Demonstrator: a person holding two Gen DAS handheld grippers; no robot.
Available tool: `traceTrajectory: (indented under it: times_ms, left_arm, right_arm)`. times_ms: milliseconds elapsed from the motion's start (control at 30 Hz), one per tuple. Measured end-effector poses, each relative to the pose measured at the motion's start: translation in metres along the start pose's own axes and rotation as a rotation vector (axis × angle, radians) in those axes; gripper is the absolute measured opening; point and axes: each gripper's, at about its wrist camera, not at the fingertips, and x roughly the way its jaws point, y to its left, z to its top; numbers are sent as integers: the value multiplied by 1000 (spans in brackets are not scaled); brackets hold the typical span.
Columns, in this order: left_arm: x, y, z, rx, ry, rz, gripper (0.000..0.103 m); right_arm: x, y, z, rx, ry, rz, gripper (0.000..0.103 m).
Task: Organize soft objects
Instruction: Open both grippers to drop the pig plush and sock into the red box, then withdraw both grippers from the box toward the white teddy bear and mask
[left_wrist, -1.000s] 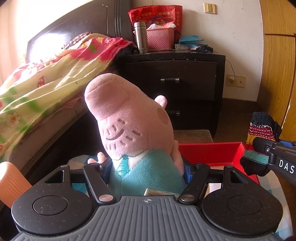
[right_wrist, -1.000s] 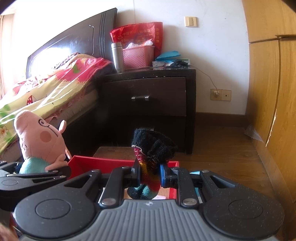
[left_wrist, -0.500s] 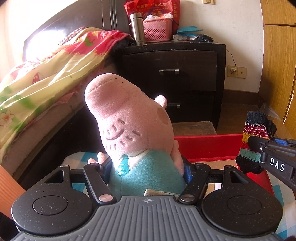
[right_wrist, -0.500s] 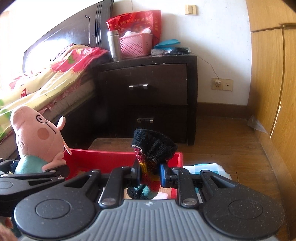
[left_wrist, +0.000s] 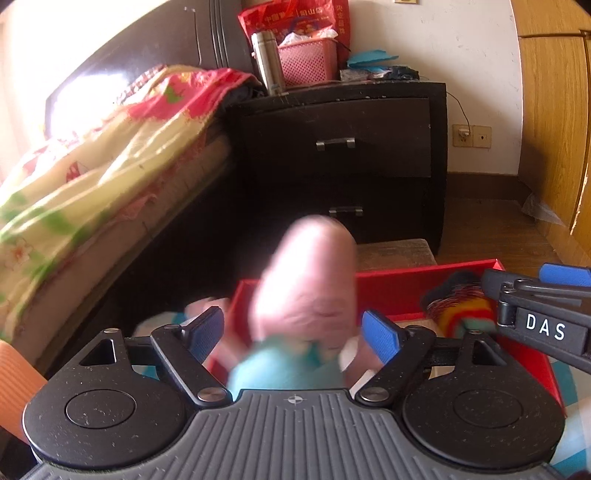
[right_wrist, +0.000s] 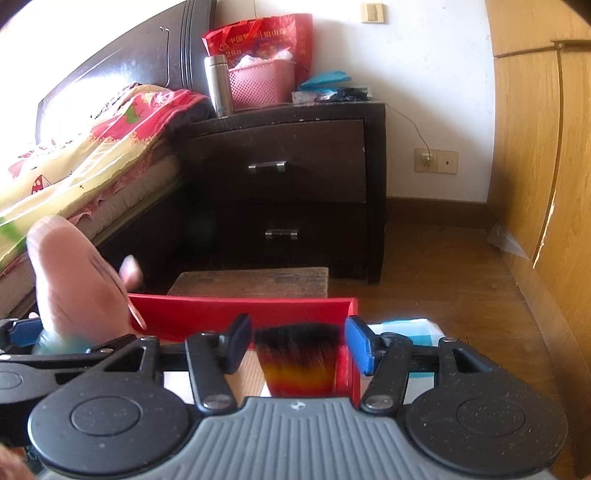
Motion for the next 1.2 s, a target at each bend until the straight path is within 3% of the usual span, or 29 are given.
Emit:
traceTrajectory:
  times_ms: [267,600,900,1200]
  left_arm:
    - [-9,3,-2,-10,15,-15,86]
    - [-48,11,-10,-41,19,-69,88]
    - [-68,18,-21,-43,24,-91,88]
    - [-83,26,-34,-58,50,-117,88]
  right_arm:
    - [-11,2,2,0,-9,8,34]
    - [-66,6,5,11,-53,36,40]
    - [-85,10,-9,7,-7,71,40]
    - [-106,12,-11,30,-15,92,40]
